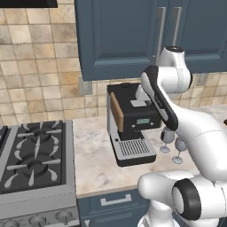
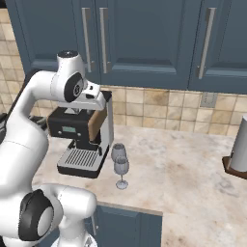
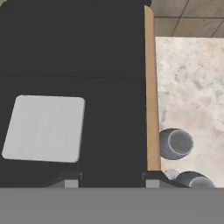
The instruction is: Retrieve the wine glasses from the counter and place one next to each plate.
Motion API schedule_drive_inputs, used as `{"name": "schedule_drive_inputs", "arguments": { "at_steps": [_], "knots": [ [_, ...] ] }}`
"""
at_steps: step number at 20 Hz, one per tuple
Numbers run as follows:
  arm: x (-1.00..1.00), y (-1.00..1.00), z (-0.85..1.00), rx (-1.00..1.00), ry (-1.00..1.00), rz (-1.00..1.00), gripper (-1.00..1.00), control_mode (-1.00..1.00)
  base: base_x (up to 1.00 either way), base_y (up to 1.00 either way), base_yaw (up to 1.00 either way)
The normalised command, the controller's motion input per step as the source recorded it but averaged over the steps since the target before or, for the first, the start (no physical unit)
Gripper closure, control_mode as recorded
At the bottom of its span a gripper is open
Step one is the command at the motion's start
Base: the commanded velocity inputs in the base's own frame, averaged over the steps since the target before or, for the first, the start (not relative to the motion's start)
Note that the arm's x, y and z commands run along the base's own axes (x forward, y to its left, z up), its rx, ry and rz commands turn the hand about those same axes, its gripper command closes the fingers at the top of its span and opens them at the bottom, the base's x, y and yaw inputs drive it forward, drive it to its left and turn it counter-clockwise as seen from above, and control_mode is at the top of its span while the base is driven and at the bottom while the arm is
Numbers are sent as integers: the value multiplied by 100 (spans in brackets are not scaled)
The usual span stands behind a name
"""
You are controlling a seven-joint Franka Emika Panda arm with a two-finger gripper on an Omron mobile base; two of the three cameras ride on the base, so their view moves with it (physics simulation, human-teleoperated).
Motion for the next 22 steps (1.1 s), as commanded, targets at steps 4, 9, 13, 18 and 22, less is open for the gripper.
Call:
{"name": "schedule_drive_inputs", "arguments": {
  "at_steps": [4, 9, 13, 18, 22],
  "knots": [
    [-7, 0, 0, 0, 0, 0, -100, -100, 0, 0, 0],
    [-36, -15, 0, 9, -1, 0, -100, -100, 0, 0, 0],
    [-44, -32, 0, 17, 0, 0, -100, -100, 0, 0, 0],
    [-64, -32, -4, 3, -5, 0, -100, -100, 0, 0, 0],
    [-72, -25, -1, 0, -4, 0, -100, -100, 0, 0, 0]
  ]
}}
